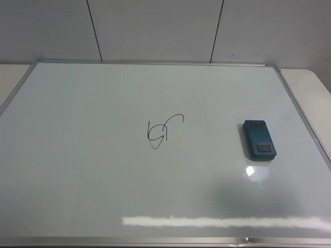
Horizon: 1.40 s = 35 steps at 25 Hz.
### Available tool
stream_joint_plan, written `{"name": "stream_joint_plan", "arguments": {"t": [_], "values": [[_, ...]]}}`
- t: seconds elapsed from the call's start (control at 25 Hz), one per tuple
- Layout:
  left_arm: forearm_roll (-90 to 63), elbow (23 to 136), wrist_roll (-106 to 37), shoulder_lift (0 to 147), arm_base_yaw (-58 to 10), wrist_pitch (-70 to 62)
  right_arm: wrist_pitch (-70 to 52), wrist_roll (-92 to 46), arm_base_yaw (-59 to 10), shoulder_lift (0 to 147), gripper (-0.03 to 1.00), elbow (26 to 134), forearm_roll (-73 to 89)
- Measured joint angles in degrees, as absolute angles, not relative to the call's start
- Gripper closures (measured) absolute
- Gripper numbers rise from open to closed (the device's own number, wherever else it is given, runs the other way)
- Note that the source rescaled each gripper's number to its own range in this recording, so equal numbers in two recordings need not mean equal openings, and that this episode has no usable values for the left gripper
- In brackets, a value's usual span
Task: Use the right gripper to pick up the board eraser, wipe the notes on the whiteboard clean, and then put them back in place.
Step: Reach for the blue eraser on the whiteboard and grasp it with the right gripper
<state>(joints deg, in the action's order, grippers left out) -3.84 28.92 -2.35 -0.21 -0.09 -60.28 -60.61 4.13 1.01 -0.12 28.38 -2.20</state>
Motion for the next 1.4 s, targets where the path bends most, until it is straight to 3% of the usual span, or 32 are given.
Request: {"name": "stream_joint_plan", "arguments": {"t": [0.8, 1.4], "values": [[-3.84, 28.92, -2.35, -0.21, -0.09, -60.28, -60.61, 5.57, 1.01, 0.65, -0.03, 30.97, -2.30], [-3.84, 28.92, -2.35, -0.21, -0.09, -60.28, -60.19, 10.50, 1.01, 33.66, -0.03, 43.46, 0.00]]}}
